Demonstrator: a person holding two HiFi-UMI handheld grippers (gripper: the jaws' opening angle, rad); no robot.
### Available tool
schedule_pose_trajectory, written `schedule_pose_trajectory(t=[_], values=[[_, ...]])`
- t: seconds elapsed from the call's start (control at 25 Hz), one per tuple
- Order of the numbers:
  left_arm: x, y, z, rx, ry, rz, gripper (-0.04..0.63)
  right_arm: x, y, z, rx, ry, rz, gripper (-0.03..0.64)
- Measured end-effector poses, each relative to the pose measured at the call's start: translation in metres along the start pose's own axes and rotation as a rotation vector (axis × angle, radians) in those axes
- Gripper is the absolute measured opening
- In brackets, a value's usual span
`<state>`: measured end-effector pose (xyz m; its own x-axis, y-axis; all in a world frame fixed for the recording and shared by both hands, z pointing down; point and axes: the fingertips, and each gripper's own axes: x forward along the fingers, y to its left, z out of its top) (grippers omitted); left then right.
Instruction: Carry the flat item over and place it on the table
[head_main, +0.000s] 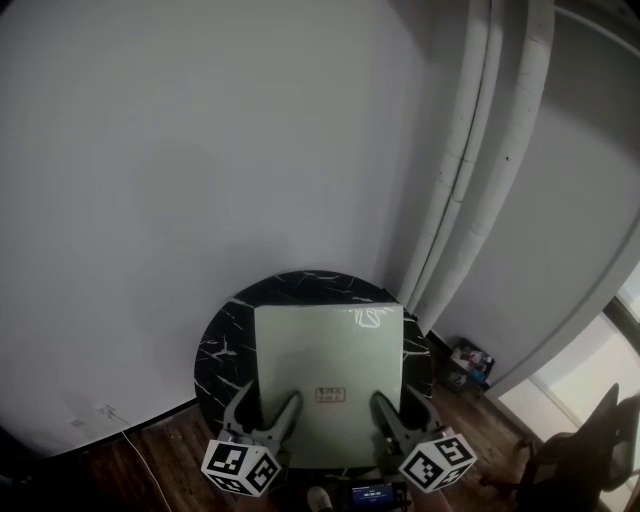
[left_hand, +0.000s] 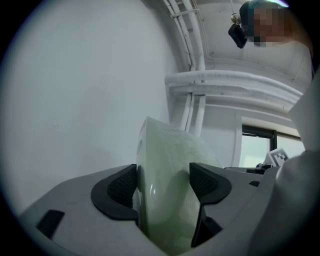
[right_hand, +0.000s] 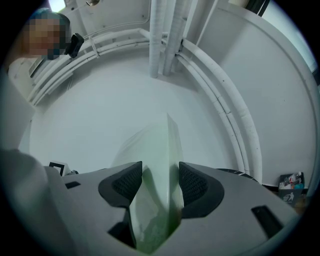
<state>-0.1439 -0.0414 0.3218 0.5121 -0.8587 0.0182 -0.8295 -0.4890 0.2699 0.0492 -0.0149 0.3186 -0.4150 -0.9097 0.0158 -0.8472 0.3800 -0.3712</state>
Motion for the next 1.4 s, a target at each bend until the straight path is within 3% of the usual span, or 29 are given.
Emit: schedule_pose_trajectory(t=[0.76,1.4], values=[[0.045,0.009,-0.022,-0.014,0.054,0.051,0.341,0.034,-0.046,-0.012,0.041,0.064,0.020,0.219],[0.085,0.054,-0.098,-0.115,0.200,0.130,0.341,0.083,-0.096,-0.078,0.122,0.227,-0.005,0.219]])
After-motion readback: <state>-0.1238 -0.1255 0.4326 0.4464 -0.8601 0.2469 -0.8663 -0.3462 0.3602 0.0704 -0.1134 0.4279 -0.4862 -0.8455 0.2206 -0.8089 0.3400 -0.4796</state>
